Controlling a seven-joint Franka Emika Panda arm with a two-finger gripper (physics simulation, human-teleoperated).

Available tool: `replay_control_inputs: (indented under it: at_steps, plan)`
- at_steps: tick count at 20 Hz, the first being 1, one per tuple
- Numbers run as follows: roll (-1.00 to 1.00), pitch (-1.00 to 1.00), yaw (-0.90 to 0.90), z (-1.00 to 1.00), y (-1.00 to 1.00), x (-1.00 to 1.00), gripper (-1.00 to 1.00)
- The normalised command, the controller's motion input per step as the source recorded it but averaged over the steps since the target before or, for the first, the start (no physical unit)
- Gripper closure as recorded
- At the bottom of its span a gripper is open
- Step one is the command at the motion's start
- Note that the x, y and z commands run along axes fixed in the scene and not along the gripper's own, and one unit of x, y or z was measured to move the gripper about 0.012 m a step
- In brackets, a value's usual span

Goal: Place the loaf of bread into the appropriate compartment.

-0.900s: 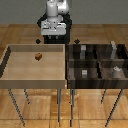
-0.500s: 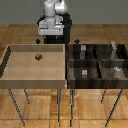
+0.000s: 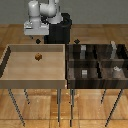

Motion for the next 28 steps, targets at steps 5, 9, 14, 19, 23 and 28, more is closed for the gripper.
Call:
replay_control_inputs:
  at_steps: [5, 9, 14, 19, 23, 28]
  plan:
    - [0.0, 0.0, 0.0, 0.0, 0.0, 0.6, -1.0]
    - [0.0, 0.0, 0.0, 0.0, 0.0, -0.25, -1.0]
    - [0.0, 0.0, 0.0, -0.4, 0.0, 0.0, -1.0]
    - [0.0, 0.0, 0.0, -1.0, 0.0, 0.0, -1.0]
    - [0.0, 0.0, 0.0, -1.0, 0.0, 0.0, -1.0]
    - [0.0, 0.0, 0.0, -1.0, 0.0, 0.0, -1.0]
